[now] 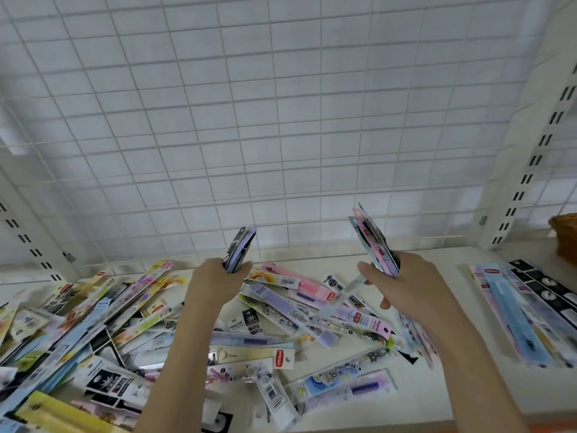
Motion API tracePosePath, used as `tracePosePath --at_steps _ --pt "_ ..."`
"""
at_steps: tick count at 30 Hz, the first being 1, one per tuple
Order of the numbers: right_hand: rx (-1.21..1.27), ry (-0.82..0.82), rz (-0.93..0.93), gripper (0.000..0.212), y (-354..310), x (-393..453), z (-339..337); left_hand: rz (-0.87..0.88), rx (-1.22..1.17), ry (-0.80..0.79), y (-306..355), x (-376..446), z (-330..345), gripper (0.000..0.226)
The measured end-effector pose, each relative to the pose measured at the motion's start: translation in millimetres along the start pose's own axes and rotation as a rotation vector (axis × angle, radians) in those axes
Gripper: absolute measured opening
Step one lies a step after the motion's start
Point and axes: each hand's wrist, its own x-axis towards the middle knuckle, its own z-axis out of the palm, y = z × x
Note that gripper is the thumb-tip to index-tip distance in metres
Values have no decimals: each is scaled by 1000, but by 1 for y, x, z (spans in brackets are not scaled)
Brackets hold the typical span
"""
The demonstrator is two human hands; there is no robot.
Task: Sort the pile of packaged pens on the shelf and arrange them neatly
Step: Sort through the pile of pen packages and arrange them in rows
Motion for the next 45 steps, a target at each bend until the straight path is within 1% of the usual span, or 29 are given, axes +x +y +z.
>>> tracePosePath --at_steps 3,7,9,11,13,15,16,17,18,20,23,26,30,32,34,37,39,41,43,45 --pt "6 61 20 31 4 2 2 -35 140 18 8 16 15 49" --pt "37 113 58 10 14 3 5 -36 330 76 13 30 39 50" --pt "51 118 72 11 20 4 7 -24 414 73 10 35 47 50" --pt "71 120 80 12 24 4 10 -33 450 63 7 38 50 52" --pt "108 114 92 10 25 5 11 -51 428 65 5 41 52 56" --pt "132 98 95 14 25 4 12 -68 376 45 6 42 52 56" --pt "134 91 86 12 25 5 12 -80 353 24 6 43 51 54" --pt "130 84 76 6 24 5 13 -94 335 4 6 44 50 50" --pt "128 73 65 7 23 5 13 -116 306 -13 7 46 49 42" --pt "123 38 49 23 21 5 14 -171 227 -32 5 46 44 27" --pt "147 -1 50 29 19 4 12 -224 75 -52 1 41 32 30" --pt "200 -42 52 27 20 6 10 -247 -123 -38 4 23 14 27" --pt "262 -96 50 22 22 9 4 -183 -430 -6 20 -14 -6 21" --pt "294 -108 54 17 25 11 -1 -138 -580 -5 30 -34 -12 21" --pt "320 -104 43 18 26 12 -9 -77 -671 -14 37 -49 -15 21" --pt "357 -94 -6 11 24 13 -25 -1 -755 0 46 -63 -13 25" --pt "365 -68 -37 6 28 16 -34 20 -798 36 55 -70 -7 22" --pt "394 -19 -58 11 33 21 -37 64 -809 79 62 -74 -1 22" --pt "452 53 -54 5 39 25 -41 93 -830 116 71 -80 9 18" --pt "505 122 -58 9 45 29 -43 106 -833 149 79 -88 21 15"
